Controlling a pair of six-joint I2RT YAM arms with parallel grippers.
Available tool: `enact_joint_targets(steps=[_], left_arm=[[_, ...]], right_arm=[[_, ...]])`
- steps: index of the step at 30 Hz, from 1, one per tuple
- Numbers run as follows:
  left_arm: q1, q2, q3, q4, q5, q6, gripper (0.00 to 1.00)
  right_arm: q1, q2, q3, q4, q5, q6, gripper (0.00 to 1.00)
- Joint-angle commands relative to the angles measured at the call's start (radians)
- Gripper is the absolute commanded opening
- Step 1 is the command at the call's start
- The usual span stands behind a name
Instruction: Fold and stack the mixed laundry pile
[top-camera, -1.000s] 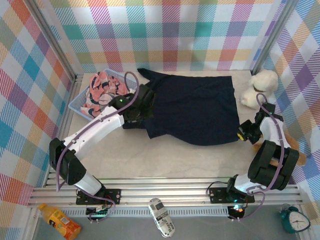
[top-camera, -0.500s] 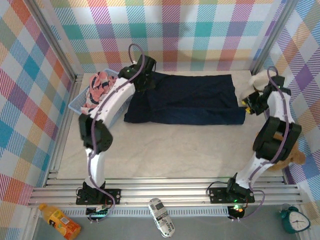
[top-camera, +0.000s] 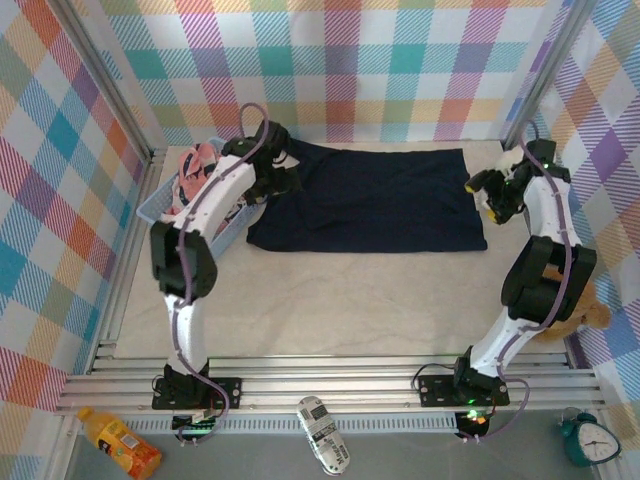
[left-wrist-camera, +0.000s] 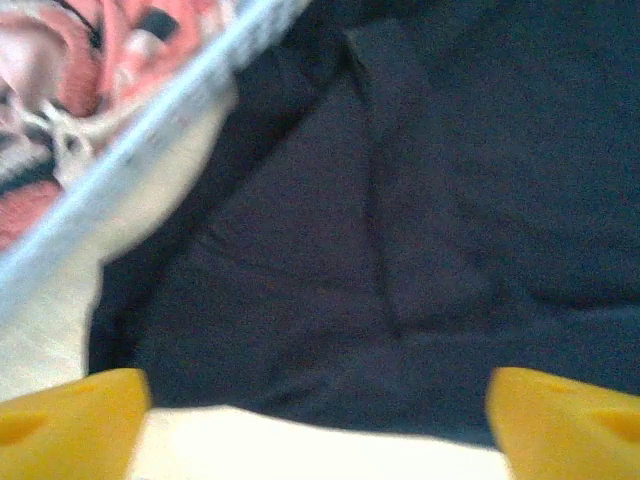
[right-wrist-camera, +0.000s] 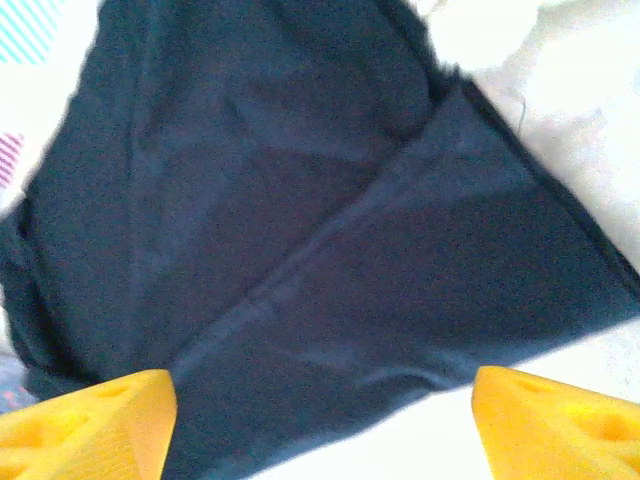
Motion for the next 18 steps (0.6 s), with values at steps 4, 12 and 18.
enact_joint_targets(steps=[4, 12, 18], left_arm=[[-0.059, -0.095, -0.234, 0.263, 0.180, -0.060, 0.33], [-0.080, 0.145, -0.154, 0.301, 0.077, -0.103, 0.03], [-0.072, 0.161, -0.249, 0.297, -0.014, -0.123, 0.03]], right_arm=[[0.226, -0.002, -0.101, -0.038, 0.084, -0.052, 0.61], [0.370, 0.208, 0.002, 0.039, 0.149, 0.055, 0.51], [0.378, 0.303, -0.002, 0.032, 0.203, 0.063, 0.51]])
